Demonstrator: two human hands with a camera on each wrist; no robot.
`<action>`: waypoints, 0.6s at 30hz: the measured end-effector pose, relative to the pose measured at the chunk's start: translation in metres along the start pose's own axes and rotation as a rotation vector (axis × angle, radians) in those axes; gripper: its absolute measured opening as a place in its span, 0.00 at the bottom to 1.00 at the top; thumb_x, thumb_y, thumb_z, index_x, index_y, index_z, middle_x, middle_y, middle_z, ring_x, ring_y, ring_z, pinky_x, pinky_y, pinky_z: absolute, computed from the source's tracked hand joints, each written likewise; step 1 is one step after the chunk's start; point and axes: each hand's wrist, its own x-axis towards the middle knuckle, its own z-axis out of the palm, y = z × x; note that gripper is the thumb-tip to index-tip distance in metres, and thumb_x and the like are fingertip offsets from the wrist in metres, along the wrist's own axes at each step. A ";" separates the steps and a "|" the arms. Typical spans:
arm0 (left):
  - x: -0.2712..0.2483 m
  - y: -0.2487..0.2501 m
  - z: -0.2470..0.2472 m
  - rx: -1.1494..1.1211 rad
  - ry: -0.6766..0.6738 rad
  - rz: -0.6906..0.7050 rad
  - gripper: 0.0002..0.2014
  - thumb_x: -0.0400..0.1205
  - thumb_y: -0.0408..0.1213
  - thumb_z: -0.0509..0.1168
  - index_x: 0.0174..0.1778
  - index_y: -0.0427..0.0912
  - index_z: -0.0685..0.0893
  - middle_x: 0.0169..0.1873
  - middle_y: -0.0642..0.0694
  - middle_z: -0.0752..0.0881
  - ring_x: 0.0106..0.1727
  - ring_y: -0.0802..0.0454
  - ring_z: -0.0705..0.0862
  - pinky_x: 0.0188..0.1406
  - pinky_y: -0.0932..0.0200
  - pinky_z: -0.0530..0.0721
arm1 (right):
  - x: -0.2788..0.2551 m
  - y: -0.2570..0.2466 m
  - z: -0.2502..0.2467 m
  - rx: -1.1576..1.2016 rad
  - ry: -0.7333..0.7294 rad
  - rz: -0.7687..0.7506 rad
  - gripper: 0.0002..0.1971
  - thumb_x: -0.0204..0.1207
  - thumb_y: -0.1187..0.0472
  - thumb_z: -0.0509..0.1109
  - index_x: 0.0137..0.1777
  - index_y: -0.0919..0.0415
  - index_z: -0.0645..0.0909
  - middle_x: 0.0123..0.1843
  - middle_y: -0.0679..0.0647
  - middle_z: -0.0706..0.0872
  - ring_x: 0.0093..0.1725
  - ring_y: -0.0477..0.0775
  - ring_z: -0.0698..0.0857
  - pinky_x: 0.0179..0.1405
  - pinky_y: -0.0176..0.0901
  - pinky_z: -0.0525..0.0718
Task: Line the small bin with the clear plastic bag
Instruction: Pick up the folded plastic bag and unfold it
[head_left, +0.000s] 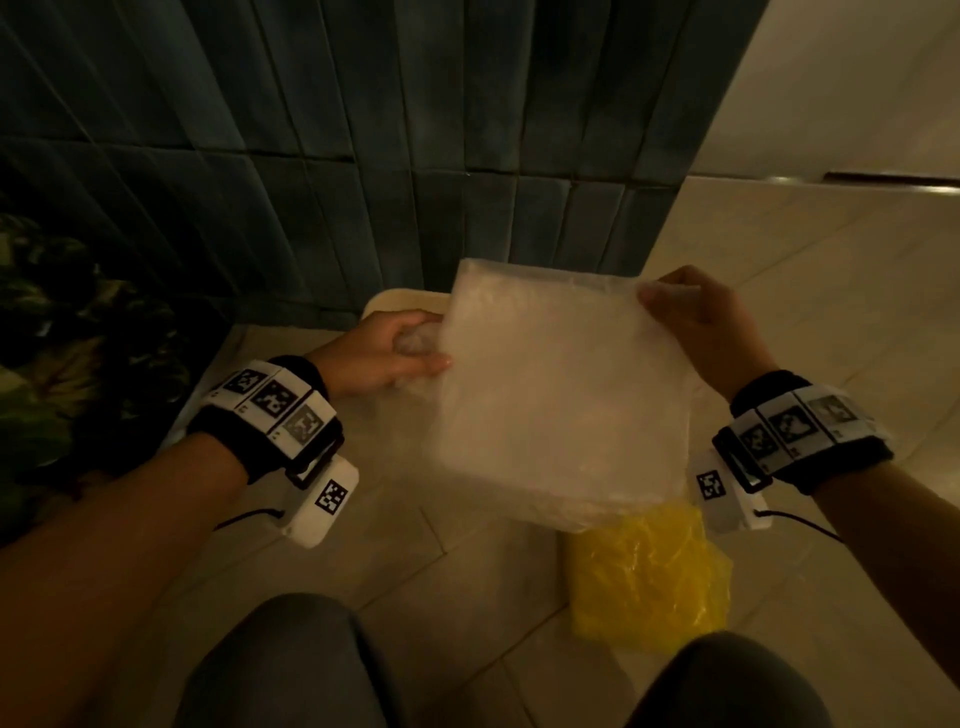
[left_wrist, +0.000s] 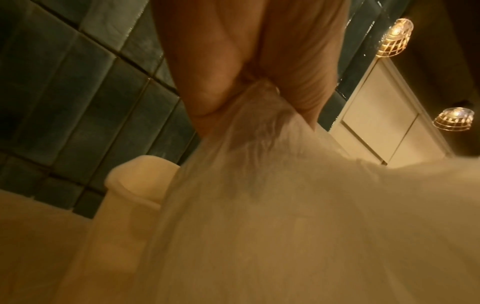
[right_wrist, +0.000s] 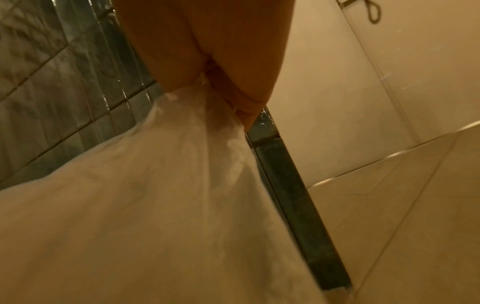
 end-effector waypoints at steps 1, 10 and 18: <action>-0.001 -0.002 -0.003 0.004 0.042 -0.026 0.20 0.75 0.45 0.69 0.63 0.54 0.78 0.49 0.56 0.85 0.43 0.63 0.87 0.38 0.70 0.85 | 0.001 -0.001 0.000 0.014 0.011 -0.009 0.17 0.81 0.49 0.62 0.53 0.65 0.79 0.37 0.48 0.83 0.36 0.46 0.83 0.36 0.35 0.83; -0.006 0.001 -0.007 0.154 0.204 -0.124 0.23 0.83 0.55 0.54 0.73 0.54 0.68 0.73 0.45 0.70 0.72 0.45 0.72 0.71 0.44 0.71 | -0.001 -0.029 0.010 0.169 0.089 -0.093 0.07 0.82 0.54 0.61 0.49 0.56 0.76 0.37 0.44 0.79 0.30 0.28 0.79 0.29 0.21 0.78; -0.039 0.038 -0.001 -0.487 0.139 -0.015 0.35 0.78 0.68 0.41 0.29 0.49 0.86 0.23 0.52 0.84 0.25 0.57 0.83 0.30 0.65 0.81 | 0.006 -0.052 0.022 0.180 0.152 -0.091 0.10 0.82 0.49 0.60 0.49 0.55 0.76 0.38 0.44 0.79 0.39 0.44 0.80 0.47 0.48 0.84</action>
